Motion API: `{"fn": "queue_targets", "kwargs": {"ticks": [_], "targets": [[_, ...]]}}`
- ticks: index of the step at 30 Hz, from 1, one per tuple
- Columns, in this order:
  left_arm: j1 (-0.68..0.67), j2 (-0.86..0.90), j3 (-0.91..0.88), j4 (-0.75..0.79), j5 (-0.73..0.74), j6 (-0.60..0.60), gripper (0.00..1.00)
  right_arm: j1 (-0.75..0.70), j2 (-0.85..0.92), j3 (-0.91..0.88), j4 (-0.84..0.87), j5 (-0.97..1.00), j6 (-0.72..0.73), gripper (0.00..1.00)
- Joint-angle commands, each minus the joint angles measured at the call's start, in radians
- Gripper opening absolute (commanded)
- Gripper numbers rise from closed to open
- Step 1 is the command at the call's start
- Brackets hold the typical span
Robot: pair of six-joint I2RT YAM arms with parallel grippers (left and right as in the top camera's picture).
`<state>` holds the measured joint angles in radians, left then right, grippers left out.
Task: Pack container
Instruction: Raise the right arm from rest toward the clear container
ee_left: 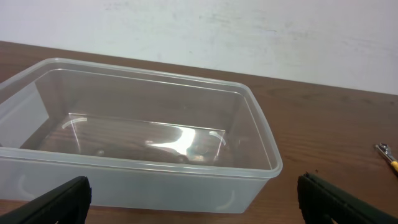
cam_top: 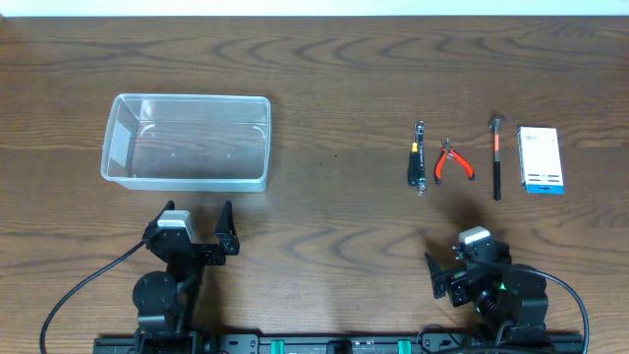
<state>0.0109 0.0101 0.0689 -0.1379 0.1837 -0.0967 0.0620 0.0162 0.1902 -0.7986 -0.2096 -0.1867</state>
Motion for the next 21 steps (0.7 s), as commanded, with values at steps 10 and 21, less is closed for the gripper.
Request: {"fn": "queue_targets", "kwargs": {"ticks": [10,21], "targets": [[-0.003,-0.003,-0.015,-0.036,0.002,0.013,0.98,-0.004,-0.011,-0.007,-0.001,-0.005,0.014,0.99],[-0.003,-0.003,-0.015,-0.033,0.01,0.013,0.98,-0.004,-0.011,-0.007,0.027,-0.035,0.015,0.99]]}}
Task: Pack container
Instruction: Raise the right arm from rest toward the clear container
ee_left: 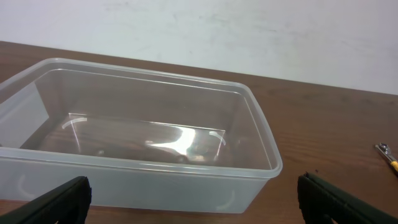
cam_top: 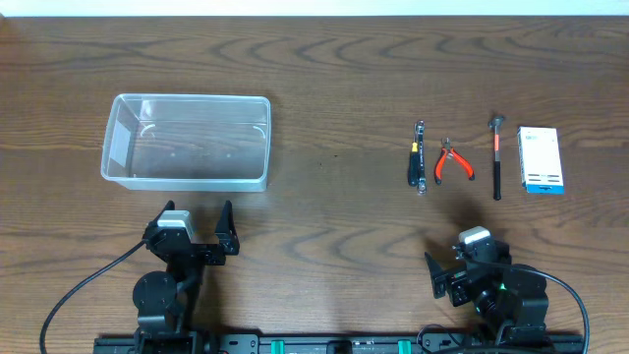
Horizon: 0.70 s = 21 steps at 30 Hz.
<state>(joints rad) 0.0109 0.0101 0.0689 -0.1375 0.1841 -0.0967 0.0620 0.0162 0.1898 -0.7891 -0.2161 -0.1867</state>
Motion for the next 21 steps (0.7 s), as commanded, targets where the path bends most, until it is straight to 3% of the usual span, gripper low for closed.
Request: {"fn": "queue_targets", "kwargs": {"ticks": [1,7,13,21], "targets": [[-0.003,-0.003,-0.015,-0.034,0.01,0.013,0.98,-0.003,-0.011,-0.007,0.04,-0.042,0.023,0.99],[-0.003,-0.003,-0.015,0.01,0.014,0.009,0.98,-0.003,-0.011,-0.007,0.204,-0.305,0.257,0.99],[-0.003,-0.002,0.051,0.083,-0.003,0.01,0.98,-0.003,-0.001,0.004,0.362,-0.327,0.539,0.99],[0.036,0.142,0.268,0.03,-0.151,0.017,0.98,-0.003,0.225,0.244,0.361,-0.327,0.567,0.99]]}}
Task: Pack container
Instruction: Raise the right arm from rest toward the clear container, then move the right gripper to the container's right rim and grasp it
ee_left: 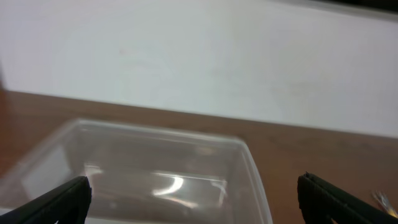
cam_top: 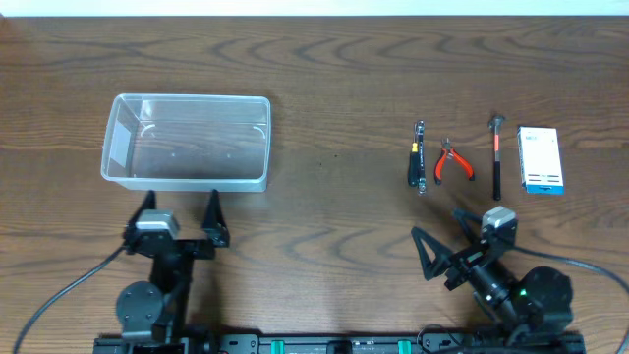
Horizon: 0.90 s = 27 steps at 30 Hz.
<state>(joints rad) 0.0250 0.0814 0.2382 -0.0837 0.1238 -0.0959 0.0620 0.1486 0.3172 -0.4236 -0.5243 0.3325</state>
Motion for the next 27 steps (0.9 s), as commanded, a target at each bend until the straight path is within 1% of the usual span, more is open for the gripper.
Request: {"fn": "queue_targets", "kwargs": {"ticks": [1,4,8,10,11,14,17,19,20,23,24,27], "targets": [[0.029,0.108,0.134,-0.048,-0.115,0.016,0.98,-0.003,0.132,0.146,-0.012,-0.018,0.046,0.99],[0.056,0.254,0.27,-0.15,-0.172,0.033,0.98,-0.003,0.324,0.281,-0.045,-0.019,0.014,0.99],[0.095,0.444,0.446,-0.255,-0.224,0.12,0.98,-0.002,0.584,0.466,-0.095,-0.039,-0.016,0.99],[0.13,0.547,0.533,-0.286,-0.257,0.154,0.98,0.01,0.737,0.595,-0.159,-0.051,-0.087,0.99],[0.146,0.582,0.56,-0.292,-0.264,0.161,0.98,0.018,0.785,0.642,-0.189,-0.052,-0.115,0.99],[0.237,0.719,0.65,-0.293,-0.267,0.174,0.98,0.067,0.972,0.831,-0.324,-0.041,-0.251,0.99],[0.33,0.824,0.707,-0.294,-0.264,0.162,0.98,0.132,1.107,0.97,-0.419,0.045,-0.376,0.99],[0.387,0.878,0.73,-0.294,-0.243,0.159,0.98,0.172,1.17,1.01,-0.418,0.085,-0.444,0.99],[0.418,0.902,0.737,-0.294,-0.226,0.158,0.98,0.188,1.196,1.01,-0.39,0.09,-0.459,0.99],[0.507,0.949,0.746,-0.289,-0.192,0.146,0.98,0.219,1.278,1.01,-0.341,0.09,-0.457,0.99],[0.536,0.958,0.746,-0.286,-0.191,0.144,0.98,0.224,1.306,1.01,-0.313,0.08,-0.447,0.99],[0.632,0.976,0.746,-0.286,-0.192,0.144,0.98,0.236,1.377,1.011,-0.196,0.019,-0.349,0.99]]}}
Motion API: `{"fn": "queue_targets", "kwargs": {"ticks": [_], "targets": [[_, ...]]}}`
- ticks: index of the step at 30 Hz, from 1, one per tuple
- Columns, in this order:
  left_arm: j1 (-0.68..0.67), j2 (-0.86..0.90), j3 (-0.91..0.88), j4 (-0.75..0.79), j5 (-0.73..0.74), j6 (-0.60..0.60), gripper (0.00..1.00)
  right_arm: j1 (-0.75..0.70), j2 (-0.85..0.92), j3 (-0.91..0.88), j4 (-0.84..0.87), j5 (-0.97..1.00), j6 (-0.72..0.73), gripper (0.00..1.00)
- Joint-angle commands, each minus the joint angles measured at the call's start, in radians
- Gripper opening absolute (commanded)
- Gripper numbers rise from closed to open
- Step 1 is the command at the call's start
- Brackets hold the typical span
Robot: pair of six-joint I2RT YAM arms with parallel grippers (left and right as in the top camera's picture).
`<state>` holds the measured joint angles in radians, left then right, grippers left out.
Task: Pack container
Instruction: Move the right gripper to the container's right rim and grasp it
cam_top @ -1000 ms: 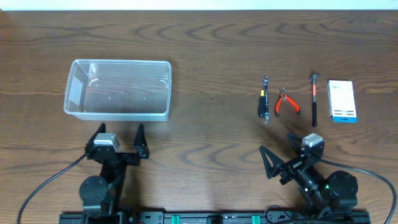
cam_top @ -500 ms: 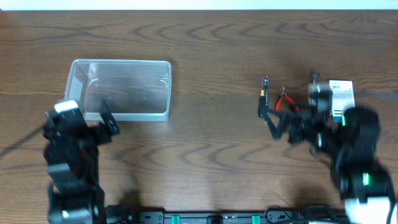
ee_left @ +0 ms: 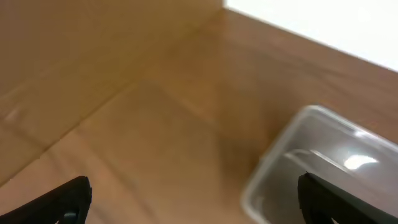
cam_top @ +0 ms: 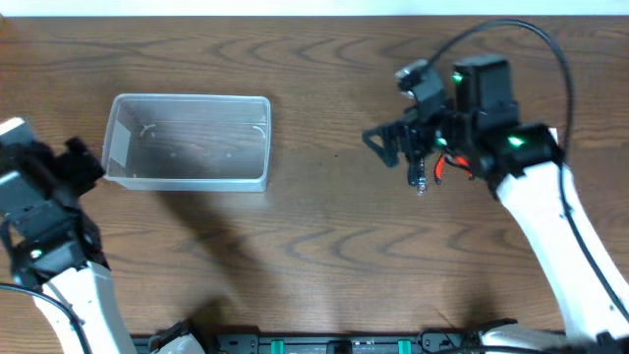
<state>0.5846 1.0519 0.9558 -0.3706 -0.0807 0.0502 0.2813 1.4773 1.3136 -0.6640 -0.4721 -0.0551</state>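
Note:
The clear plastic container (cam_top: 187, 143) stands empty at the table's left; its corner shows at the right of the left wrist view (ee_left: 323, 165). My left gripper (ee_left: 194, 202) is open and empty, raised just left of the container (cam_top: 84, 162). Over the tools at the right hovers my right gripper (cam_top: 390, 147), open with nothing in it. Below it lie a black and yellow tool (cam_top: 419, 169) and red-handled pliers (cam_top: 454, 169), partly covered by the arm. The hammer and the blue and white box are hidden behind the right arm.
The white right arm (cam_top: 550, 226) reaches across the table's right side. The left arm (cam_top: 49, 236) stands at the left edge. Bare wooden table (cam_top: 314, 226) lies between the container and the tools.
Both arms have risen from the front edge. The left gripper now sits left of the container, turned toward it. The right gripper has moved up over the row of tools.
At the two oldest moments both arms rested at the front edge, grippers open, the left facing the container. Then both had lifted slightly. Now the left gripper is beside the container's left end and the right is above the tools, both open.

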Motion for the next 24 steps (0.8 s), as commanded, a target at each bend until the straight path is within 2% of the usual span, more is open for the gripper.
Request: {"fn": "queue_targets", "kwargs": {"ticks": [1,6,12,15,20,24], "targets": [[0.102,0.007,0.028,0.0,0.013,-0.002,0.98,0.021,0.061,0.015,0.067,-0.031,0.068,0.99],[0.219,0.006,0.028,-0.007,-0.023,-0.002,0.98,0.095,0.139,0.043,0.155,0.073,0.243,0.99],[0.243,0.006,0.028,-0.049,-0.021,-0.002,0.98,0.278,0.237,0.179,0.148,0.356,0.388,0.99],[0.244,0.006,0.027,-0.048,-0.021,-0.002,0.98,0.332,0.314,0.261,0.146,0.372,0.421,0.99],[0.244,0.006,0.027,-0.048,-0.021,-0.002,0.98,0.328,0.432,0.341,0.138,0.356,0.561,0.99],[0.244,0.006,0.027,-0.048,-0.021,-0.002,0.98,0.335,0.508,0.38,0.139,0.348,0.609,0.99]]}}
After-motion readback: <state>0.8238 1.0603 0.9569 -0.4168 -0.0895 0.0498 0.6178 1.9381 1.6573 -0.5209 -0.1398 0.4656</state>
